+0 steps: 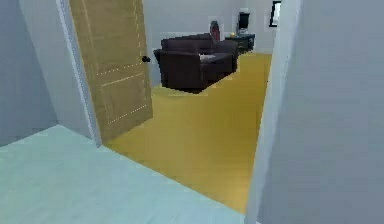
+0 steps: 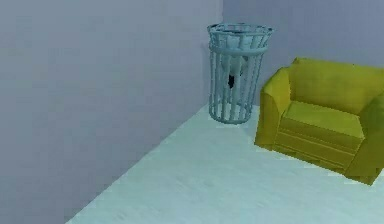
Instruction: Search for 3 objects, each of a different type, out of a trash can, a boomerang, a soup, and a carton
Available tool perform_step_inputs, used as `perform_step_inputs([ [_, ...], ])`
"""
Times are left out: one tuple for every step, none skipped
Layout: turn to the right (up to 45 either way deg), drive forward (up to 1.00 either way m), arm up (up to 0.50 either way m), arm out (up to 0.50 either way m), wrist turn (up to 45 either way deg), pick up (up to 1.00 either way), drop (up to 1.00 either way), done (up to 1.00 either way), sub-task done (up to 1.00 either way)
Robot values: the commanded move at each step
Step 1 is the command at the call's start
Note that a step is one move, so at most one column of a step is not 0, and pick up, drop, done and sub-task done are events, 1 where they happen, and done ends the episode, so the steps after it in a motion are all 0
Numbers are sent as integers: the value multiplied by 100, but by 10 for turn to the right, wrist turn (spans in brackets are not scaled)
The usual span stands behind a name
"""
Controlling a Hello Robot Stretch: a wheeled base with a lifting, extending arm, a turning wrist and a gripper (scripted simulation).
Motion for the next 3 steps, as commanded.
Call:
perform_step_inputs([
  [0,75,0,0,0,0,0,0,0],
  [120,0,0,0,0,0,0,0,0],
  [0,100,0,0,0,0,0,0,0],
])
